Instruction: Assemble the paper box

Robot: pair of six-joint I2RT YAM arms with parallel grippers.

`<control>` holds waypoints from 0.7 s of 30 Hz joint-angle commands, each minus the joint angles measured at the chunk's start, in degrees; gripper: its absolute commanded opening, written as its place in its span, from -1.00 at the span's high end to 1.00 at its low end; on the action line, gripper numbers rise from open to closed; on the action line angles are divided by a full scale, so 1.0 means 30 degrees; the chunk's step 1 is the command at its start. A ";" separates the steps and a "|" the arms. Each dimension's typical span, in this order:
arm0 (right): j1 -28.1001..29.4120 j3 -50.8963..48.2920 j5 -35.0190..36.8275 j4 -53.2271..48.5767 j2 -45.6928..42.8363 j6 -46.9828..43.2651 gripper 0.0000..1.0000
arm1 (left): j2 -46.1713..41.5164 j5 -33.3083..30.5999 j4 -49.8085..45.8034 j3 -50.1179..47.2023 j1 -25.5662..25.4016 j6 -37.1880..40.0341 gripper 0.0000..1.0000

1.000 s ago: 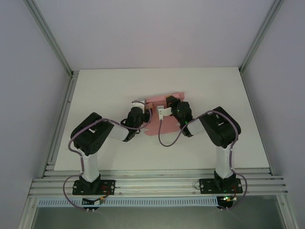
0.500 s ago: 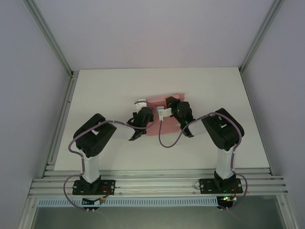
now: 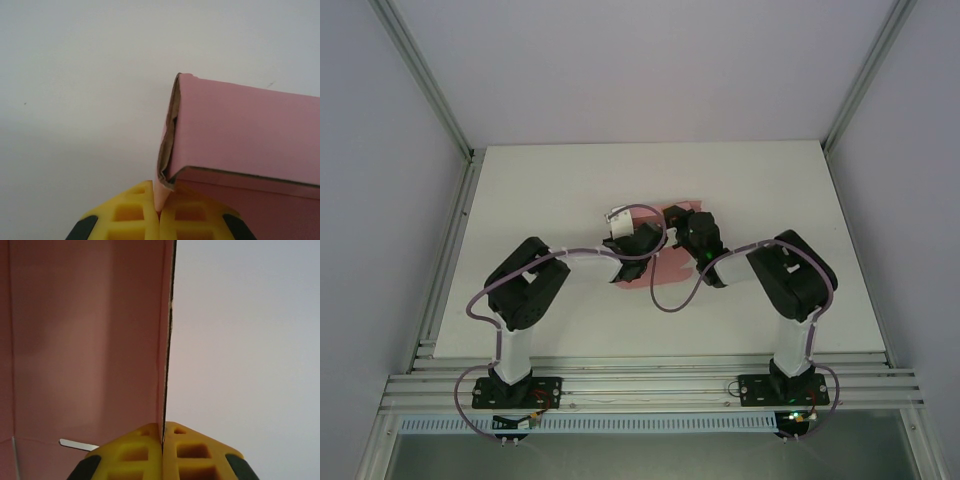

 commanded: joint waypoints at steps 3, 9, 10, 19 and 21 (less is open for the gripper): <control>-0.0591 0.0105 0.0187 -0.3092 -0.1395 0.1517 1.00 | 0.1017 -0.4692 -0.6985 0.1142 0.0914 -0.3409 1.00; -0.0589 0.0318 0.0437 -0.3495 -0.1309 0.1499 1.00 | 0.1800 -0.6258 -1.1099 0.2496 0.0904 -0.6099 1.00; -0.0576 0.0318 0.0436 -0.3495 -0.1286 0.1481 1.00 | 0.2061 -0.6411 -1.2574 0.2979 0.0937 -0.7293 1.00; -0.0576 0.0435 0.0517 -0.3884 -0.1205 0.1830 1.00 | 0.1877 -0.4539 -1.0534 0.2584 0.1115 -0.5394 1.00; -0.0579 0.0523 0.0582 -0.3964 -0.1225 0.1955 1.00 | 0.1630 -0.3930 -0.8980 0.2243 0.1119 -0.4189 1.00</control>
